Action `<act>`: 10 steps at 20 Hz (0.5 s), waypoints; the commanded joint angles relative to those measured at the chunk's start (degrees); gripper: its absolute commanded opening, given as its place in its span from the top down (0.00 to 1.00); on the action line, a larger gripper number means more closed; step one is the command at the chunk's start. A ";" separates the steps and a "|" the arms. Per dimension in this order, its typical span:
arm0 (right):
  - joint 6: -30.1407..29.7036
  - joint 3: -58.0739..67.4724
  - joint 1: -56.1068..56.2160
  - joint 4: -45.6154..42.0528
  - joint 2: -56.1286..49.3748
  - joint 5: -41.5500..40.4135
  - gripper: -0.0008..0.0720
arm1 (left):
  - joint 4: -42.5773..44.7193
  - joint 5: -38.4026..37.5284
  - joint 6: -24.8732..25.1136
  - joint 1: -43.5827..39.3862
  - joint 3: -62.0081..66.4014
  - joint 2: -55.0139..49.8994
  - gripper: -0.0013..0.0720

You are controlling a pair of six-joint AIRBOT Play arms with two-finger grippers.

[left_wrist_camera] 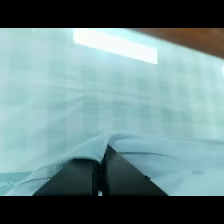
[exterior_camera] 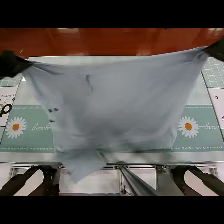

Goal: Fold the shirts.

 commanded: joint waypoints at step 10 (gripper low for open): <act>-3.69 14.62 0.02 10.08 -41.05 -13.60 0.95 | -2.97 18.23 3.74 -8.52 14.56 -38.69 0.94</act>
